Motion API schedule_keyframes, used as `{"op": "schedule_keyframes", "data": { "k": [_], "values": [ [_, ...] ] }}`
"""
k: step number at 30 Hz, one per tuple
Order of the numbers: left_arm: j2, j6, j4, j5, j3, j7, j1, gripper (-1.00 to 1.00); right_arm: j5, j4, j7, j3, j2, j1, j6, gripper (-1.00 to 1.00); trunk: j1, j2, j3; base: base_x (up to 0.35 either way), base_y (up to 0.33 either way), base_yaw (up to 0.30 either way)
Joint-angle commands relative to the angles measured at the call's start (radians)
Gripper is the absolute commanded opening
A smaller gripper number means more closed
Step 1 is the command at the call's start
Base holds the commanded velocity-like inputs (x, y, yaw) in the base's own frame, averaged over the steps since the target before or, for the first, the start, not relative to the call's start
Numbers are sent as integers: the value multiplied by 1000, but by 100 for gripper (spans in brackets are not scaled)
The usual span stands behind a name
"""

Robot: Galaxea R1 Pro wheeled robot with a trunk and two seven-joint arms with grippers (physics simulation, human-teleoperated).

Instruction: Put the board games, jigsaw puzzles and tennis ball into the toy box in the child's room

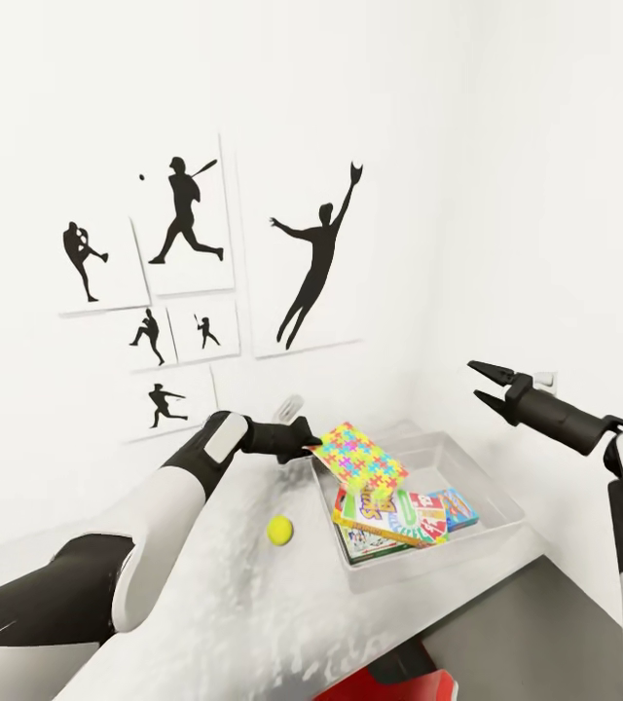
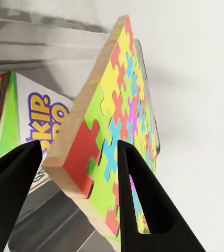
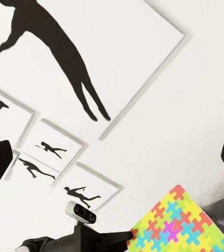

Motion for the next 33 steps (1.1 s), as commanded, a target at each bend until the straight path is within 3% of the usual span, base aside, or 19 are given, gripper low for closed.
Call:
{"op": "schedule_keyframes", "data": {
  "k": [1, 5, 8, 10, 18, 24, 27, 33],
  "values": [
    [0, 7, -7, -10, 0, -7, -11, -100, 11, -13, 9, -2, -1, -6, 4, 100, 1, -2, -4, 0, 0, 0],
    [0, 54, -44, -10, -1, -7, -28, -100, 11, -45, 6, -5, -36, -14, 4, 100, 1, -2, -11, 0, 0, 0],
    [0, 75, -77, -10, -2, -5, -32, -100, 8, -48, 5, -3, -96, -43, 4, 100, 1, -2, -16, 0, 0, 0],
    [0, 78, -84, -10, -5, -2, -33, -100, 4, -49, 5, -2, -121, -56, 4, 100, 1, -2, -19, 0, 0, 0],
    [0, 75, -84, -14, -12, 3, -33, -100, -21, -50, 5, 29, -136, -58, 4, 100, 1, -2, -32, 0, 0, 0],
    [0, 72, -84, -13, -43, 3, -33, -100, -22, -53, 5, 35, -137, -55, 4, 100, 1, -2, -42, 0, 0, 0],
    [0, 72, -84, -13, -78, 3, -33, -100, -23, -55, 5, 35, -138, -54, 4, 100, 1, -2, -47, 0, 0, 0],
    [0, 69, -88, -13, -97, 2, -34, -100, -24, -56, 5, 35, -138, -54, 4, 100, 1, -2, -57, 0, 0, 0]
  ]
}}
